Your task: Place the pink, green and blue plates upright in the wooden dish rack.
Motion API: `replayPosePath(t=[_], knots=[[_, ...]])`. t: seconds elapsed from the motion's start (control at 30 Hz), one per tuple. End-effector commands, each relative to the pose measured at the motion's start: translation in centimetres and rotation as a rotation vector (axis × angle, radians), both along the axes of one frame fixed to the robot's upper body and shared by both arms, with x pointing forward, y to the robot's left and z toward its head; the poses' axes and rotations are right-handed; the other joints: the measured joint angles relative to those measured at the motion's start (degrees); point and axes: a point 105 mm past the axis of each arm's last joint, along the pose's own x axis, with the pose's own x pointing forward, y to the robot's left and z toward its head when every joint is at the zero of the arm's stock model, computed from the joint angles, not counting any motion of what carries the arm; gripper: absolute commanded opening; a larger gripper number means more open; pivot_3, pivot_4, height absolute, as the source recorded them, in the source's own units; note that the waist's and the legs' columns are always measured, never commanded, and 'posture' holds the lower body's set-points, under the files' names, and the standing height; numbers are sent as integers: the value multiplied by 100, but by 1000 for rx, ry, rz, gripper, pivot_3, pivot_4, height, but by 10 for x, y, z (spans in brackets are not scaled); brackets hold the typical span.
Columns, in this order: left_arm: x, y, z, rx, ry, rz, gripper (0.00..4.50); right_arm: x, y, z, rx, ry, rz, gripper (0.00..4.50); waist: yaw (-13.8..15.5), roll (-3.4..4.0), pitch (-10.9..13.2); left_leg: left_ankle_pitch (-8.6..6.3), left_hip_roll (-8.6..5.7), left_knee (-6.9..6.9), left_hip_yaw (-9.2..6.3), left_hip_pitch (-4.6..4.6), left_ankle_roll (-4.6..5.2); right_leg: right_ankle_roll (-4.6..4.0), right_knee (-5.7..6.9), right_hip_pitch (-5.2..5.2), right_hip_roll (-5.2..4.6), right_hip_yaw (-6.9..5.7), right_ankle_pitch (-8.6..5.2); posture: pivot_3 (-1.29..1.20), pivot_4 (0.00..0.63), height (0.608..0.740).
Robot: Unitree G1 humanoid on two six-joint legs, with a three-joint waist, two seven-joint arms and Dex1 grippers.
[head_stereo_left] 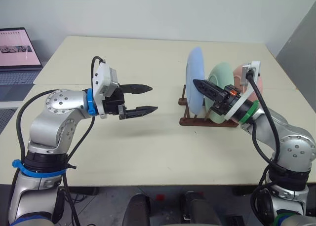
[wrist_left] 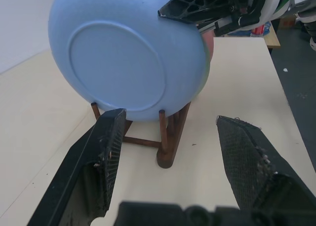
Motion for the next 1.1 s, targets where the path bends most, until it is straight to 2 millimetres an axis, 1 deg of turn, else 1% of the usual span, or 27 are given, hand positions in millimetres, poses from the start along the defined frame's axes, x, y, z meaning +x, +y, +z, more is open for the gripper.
replayPosePath(t=[0.03, 0.17, 0.2, 0.33, 0.47, 0.53, 0.63, 0.7, 0.8, 0.83, 0.93, 0.97, 1.0, 1.1], knots=[[-4, -3, 9, -10, -41, -15, 3221, -3, -3, 16, 11, -65, -17, 1389, 0, 0, 0, 0, 0, 0, 0, 0, 0, 0, 0, 0, 0, 0, 0, 0, 150, 728], [-2, -2, 8, -10, -39, -9, 3221, -4, -6, 22, -49, -121, -42, 2748, -1, 0, 0, 0, 0, -1, 0, 0, 0, 0, 0, 0, 0, 0, 0, 0, 150, 728], [-2, -2, 8, -10, -39, -8, 3221, -4, -6, 24, -55, -132, -46, 3189, -2, 0, 0, 0, 0, -1, 0, 0, 0, 0, 0, 0, 0, 0, 0, 0, 150, 728], [-1, -2, 7, -13, -37, -2, 3221, -6, -9, 36, -182, -256, -88, 4488, -2, 0, 0, 0, 1, 0, -2, 0, 0, 0, 0, 0, 1, -1, 0, 0, 150, 728], [2, 2, 7, -6, -43, 30, 3221, -14, -16, 55, -282, -383, -87, 4488, 0, 0, 0, 0, 0, -1, 1, 0, 1, 0, -3, -1, 1, -2, -1, 0, 150, 728], [4, 7, 9, 8, -47, 62, 3221, -20, -26, 62, -393, -449, -73, 4488, 9, 0, 0, -1, 0, -2, 0, -1, 1, 0, -5, -1, 1, -2, -1, 0, 150, 728], [10, 21, 1, 110, -47, 159, 3221, -26, -51, 65, -558, -483, -67, 4488, 48, 5, 3, -2, -2, -2, -1, -8, 3, 0, -14, -3, -1, -3, -1, 0, 150, 728], [11, 29, -5, 176, -42, 205, 3221, -29, -66, 68, -635, -489, -61, 4488, 67, 5, 3, -10, 0, -3, 2, -7, 16, 0, -22, -2, 0, -3, -1, 0, 150, 728], [5, 45, -7, 226, -44, 254, 3221, -34, -100, 76, -778, -485, -86, 4488, 68, 9, 6, -13, 0, -3, 9, -6, 20, -1, -24, -4, -1, -1, -1, 0, 150, 728], [3, 49, -7, 236, -45, 263, 3221, -35, -107, 77, -811, -483, -90, 4488, 68, 9, 5, -13, 0, -3, 10, -6, 20, -1, -24, -4, -4, -1, -2, 0, 150, 728], [-1, 71, -17, 315, -32, 341, 3221, -43, -138, 64, -1008, -395, -41, 4488, 80, 11, 6, -14, 0, -3, 11, -4, 22, -4, -25, -5, -9, -2, -4, 0, 150, 728], [-3, 76, -19, 332, -29, 357, 3221, -45, -145, 60, -1049, -371, -22, 4488, 82, 11, 6, -14, 0, -4, 9, -6, 22, -5, -26, -6, -12, -2, -4, 0, 150, 728], [-5, 80, -21, 344, -20, 369, 3221, -46, -152, 57, -1080, -348, -11, 4488, 80, 11, 6, -15, 3, -5, 11, 2, 21, -36, -26, -1, -29, -1, -23, 0, 150, 728], [-10, 93, -24, 367, -8, 411, 3221, -48, -178, 41, -1207, -247, 25, 4488, 81, 15, 7, -15, 3, 0, 11, 3, 22, -41, -21, -1, -45, -8, -25, 0, 150, 728]])
